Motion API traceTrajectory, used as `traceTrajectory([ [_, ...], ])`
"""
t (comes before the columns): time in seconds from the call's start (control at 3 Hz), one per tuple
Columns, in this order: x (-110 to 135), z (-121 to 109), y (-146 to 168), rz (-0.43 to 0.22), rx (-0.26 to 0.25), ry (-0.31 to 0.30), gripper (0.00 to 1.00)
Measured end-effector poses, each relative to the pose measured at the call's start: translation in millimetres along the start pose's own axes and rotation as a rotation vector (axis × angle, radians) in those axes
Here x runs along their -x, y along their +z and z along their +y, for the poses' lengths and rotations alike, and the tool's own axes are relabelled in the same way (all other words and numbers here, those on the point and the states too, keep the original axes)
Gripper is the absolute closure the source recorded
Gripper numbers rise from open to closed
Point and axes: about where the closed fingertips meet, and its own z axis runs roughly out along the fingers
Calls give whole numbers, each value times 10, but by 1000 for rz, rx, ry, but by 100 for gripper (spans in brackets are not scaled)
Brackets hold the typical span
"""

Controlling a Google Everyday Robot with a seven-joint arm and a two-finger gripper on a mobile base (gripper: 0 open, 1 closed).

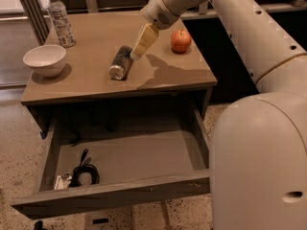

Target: Place redbull can into top drawer

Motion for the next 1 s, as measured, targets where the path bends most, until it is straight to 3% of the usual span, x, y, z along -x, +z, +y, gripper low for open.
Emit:
traceTrajectory([
  [0.33,-46,-3,154,-15,15,29,0],
  [1.0,-36,102,437,-93,78,-27,0],
])
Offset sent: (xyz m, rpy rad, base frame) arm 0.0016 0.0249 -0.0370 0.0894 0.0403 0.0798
